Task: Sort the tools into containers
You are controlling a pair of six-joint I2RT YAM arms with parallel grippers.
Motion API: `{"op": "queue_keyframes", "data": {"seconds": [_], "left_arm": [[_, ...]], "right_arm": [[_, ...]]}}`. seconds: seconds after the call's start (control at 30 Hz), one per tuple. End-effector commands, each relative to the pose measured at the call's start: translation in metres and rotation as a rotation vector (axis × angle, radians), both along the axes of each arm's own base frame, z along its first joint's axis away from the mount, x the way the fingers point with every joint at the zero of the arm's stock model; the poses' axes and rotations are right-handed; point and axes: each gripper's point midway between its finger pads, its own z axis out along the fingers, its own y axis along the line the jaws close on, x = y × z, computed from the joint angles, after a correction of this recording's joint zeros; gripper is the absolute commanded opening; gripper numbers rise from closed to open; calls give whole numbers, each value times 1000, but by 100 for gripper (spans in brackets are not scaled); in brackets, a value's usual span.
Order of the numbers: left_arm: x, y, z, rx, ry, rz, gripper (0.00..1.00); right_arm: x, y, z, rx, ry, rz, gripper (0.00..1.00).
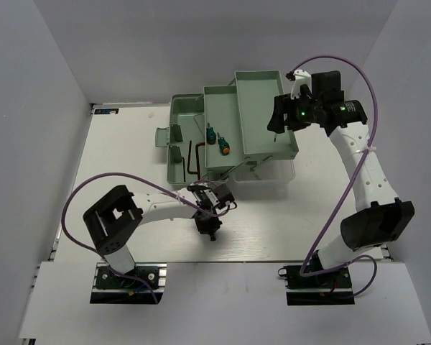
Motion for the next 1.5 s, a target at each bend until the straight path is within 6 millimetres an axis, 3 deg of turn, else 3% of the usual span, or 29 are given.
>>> {"op": "queue_keyframes", "data": {"seconds": [0.0, 0.17, 0.2, 0.27, 0.37, 0.47, 0.5, 0.6, 0.63, 0.7, 0.73, 0.77, 0.8, 0.83, 0.9, 0.97, 1.0, 1.03, 1.07, 1.1, 1.13, 1.17, 1.2, 1.27, 1.3, 1.33, 1.37, 1.43, 1.47], "left_arm": [[-32, 45, -34, 144, 112, -1, 28], [-34, 41, -20, 133, 89, -53, 4], [-29, 39, -13, 126, 64, -65, 2], [-22, 20, 13, 84, -8, -148, 0], [-10, -7, 62, -11, -127, -290, 0], [-6, -40, 111, -157, -248, -416, 0], [-2, -50, 136, -228, -325, -499, 0], [5, -57, 176, -277, -425, -570, 0], [9, -61, 198, -301, -469, -568, 0], [20, -61, 219, -307, -522, -564, 0], [36, -66, 241, -305, -598, -553, 0], [46, -69, 252, -299, -643, -549, 0], [62, -74, 282, -288, -738, -537, 0], [82, -73, 292, -268, -770, -500, 0], [116, -101, 317, -273, -842, -494, 0], [151, -112, 326, -254, -884, -488, 0], [163, -124, 354, -317, -925, -479, 0], [183, -141, 328, -290, -889, -495, 0], [203, -140, 324, -288, -880, -478, 0], [214, -147, 348, -339, -919, -473, 0], [226, -150, 343, -342, -906, -473, 0], [247, -156, 312, -330, -851, -482, 0], [257, -158, 325, -359, -880, -464, 0], [267, -160, 315, -396, -853, -470, 3], [276, -156, 299, -394, -832, -455, 8], [274, -158, 297, -406, -826, -466, 14], [279, -154, 290, -406, -814, -463, 36], [279, -152, 288, -422, -803, -473, 56], [277, -154, 292, -438, -806, -483, 72]], "right_arm": [[-5, 2, 6, 64, 6, 10, 72], [-15, -1, 9, 91, -3, 39, 77], [-16, 0, 10, 87, -24, 61, 85], [-22, -3, 13, 83, -72, 85, 90], [-26, -13, 10, 63, -107, 67, 87], [-29, -25, 5, 50, -101, 28, 49], [-28, -27, 4, 55, -95, 17, 26], [-27, -38, 7, 53, -102, -23, 5], [-27, -40, 8, 55, -107, -30, 0], [-25, -50, 9, 51, -117, -59, 0], [-26, -53, 7, 52, -112, -70, 2], [-27, -56, 8, 52, -116, -78, 7], [-27, -58, 7, 53, -117, -85, 15], [-29, -60, 4, 55, -114, -89, 22], [-32, -61, 4, 64, -122, -89, 33], [-36, -60, 4, 74, -116, -84, 41], [-39, -62, 4, 76, -115, -83, 43], [-42, -60, 5, 77, -116, -74, 44], [-44, -61, 7, 76, -127, -73, 44], [-48, -62, 3, 62, -132, -66, 46], [-50, -63, 3, 61, -133, -67, 48], [-53, -64, 5, 57, -146, -68, 49], [-56, -66, 3, 43, -157, -60, 50], [-64, -64, -2, 34, -160, -39, 56], [-67, -65, -1, 24, -176, -24, 62], [-71, -62, -6, 28, -170, 5, 65], [-75, -60, -3, 30, -184, 22, 67], [-81, -54, 0, 35, -212, 87, 70], [-83, -51, -1, 37, -219, 107, 72]]}}
